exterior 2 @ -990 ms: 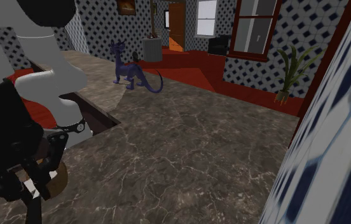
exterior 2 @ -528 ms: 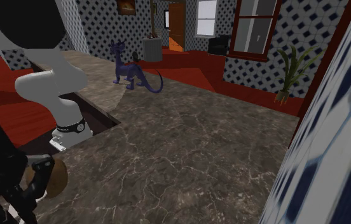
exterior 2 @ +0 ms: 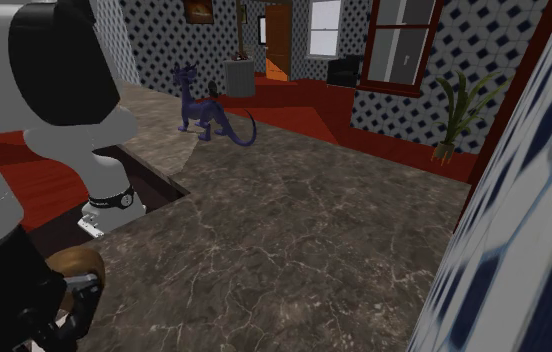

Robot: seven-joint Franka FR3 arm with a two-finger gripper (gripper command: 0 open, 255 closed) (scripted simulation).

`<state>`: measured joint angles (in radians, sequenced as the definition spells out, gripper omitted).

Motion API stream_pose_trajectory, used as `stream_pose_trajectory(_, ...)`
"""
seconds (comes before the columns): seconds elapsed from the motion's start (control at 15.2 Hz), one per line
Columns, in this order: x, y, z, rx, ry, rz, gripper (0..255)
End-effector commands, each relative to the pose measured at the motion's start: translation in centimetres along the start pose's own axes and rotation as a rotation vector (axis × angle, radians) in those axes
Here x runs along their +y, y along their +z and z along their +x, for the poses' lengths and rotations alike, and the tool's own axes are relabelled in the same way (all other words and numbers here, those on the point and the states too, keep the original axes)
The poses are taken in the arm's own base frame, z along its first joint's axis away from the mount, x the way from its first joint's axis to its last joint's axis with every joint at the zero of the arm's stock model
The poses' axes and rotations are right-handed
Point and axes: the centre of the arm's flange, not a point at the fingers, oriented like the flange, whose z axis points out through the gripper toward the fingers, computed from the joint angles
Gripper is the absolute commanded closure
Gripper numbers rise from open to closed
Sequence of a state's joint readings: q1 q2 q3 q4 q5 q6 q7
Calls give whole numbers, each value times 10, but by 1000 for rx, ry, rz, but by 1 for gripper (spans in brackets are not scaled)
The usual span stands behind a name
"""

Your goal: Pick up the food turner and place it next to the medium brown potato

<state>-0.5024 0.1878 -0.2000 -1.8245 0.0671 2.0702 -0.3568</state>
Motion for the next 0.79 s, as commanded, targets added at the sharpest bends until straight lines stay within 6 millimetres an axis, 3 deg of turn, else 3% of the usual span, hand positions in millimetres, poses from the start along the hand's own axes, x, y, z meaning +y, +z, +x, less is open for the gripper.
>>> stream_pose_trajectory(0.0,0,10,-2,0,0,0,255)
stream_pose_trajectory(0.73,0,68,-6,0,0,0,255)
